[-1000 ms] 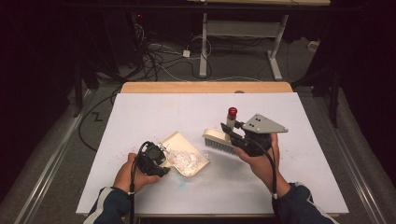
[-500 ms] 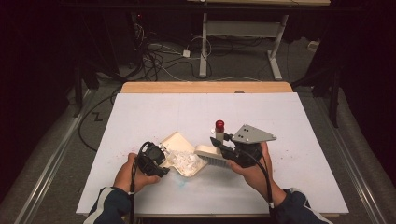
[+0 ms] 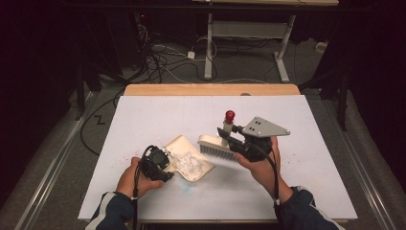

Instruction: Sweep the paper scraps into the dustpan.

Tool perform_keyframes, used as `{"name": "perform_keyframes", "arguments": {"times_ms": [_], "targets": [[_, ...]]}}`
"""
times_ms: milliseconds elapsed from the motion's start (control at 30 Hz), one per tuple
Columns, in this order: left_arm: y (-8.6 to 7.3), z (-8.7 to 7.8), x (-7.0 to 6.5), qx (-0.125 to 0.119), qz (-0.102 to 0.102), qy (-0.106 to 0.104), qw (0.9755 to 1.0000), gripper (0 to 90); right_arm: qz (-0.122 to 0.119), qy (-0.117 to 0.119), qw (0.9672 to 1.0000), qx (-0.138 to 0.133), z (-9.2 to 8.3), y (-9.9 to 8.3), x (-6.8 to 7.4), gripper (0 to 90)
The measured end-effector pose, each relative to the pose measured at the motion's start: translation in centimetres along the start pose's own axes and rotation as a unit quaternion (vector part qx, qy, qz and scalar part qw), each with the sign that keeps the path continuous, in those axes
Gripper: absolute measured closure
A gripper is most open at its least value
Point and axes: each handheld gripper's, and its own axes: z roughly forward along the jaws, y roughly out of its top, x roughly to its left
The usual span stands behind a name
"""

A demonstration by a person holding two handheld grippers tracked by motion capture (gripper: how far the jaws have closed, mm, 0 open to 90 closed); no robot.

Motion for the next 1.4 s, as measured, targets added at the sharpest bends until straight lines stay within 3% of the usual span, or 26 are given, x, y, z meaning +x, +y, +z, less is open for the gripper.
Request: {"name": "perform_keyframes", "arguments": {"times_ms": [100,167,333,400,567,667,800,900,1067,1167,1300,1400], "targets": [[0.0,0.0,0.0,0.000,0.001,0.001,1.0000,62.6,0.018,-0.014,0.9997,-0.003,0.2,0.5,-1.6,70.6],[0.0,0.0,0.0,0.000,0.000,0.001,1.0000,62.6,0.013,-0.043,0.9990,-0.006,0.6,0.7,-2.7,70.6],[0.1,0.0,0.0,0.001,0.000,0.000,1.0000,62.6,0.010,-0.116,0.9932,-0.004,2.5,0.6,-5.2,70.6],[0.1,0.0,0.0,0.001,0.000,0.000,1.0000,62.6,0.008,-0.139,0.9903,0.003,3.5,0.2,-5.8,70.6],[0.1,0.0,0.0,0.001,0.000,-0.001,1.0000,62.6,-0.007,-0.161,0.9864,0.033,5.7,-1.0,-6.1,70.6],[0.1,0.0,0.0,0.000,0.000,-0.001,1.0000,62.7,-0.014,-0.154,0.9868,0.046,6.4,-1.6,-5.8,70.6],[0.1,0.0,0.0,0.001,0.001,-0.001,1.0000,62.6,-0.005,-0.123,0.9914,0.046,6.2,-2.0,-4.8,70.4],[0.1,0.0,0.0,0.001,0.001,0.001,1.0000,62.6,-0.015,-0.105,0.9930,0.053,5.8,-2.1,-3.1,70.1],[0.1,0.0,-0.1,0.003,0.001,0.002,1.0000,62.6,-0.005,-0.068,0.9967,0.045,5.1,-1.9,-0.5,70.3],[0.1,0.1,-0.1,0.002,0.001,0.003,1.0000,62.6,-0.014,-0.034,0.9978,0.055,5.1,-1.4,1.6,70.3],[0.1,0.0,-0.1,0.002,0.000,0.002,1.0000,62.6,-0.007,0.023,0.9985,0.049,4.8,-0.5,3.2,70.6],[0.0,0.0,0.0,0.000,-0.001,0.001,1.0000,62.6,-0.017,0.025,0.9987,0.041,4.5,0.1,3.8,70.6]]}}
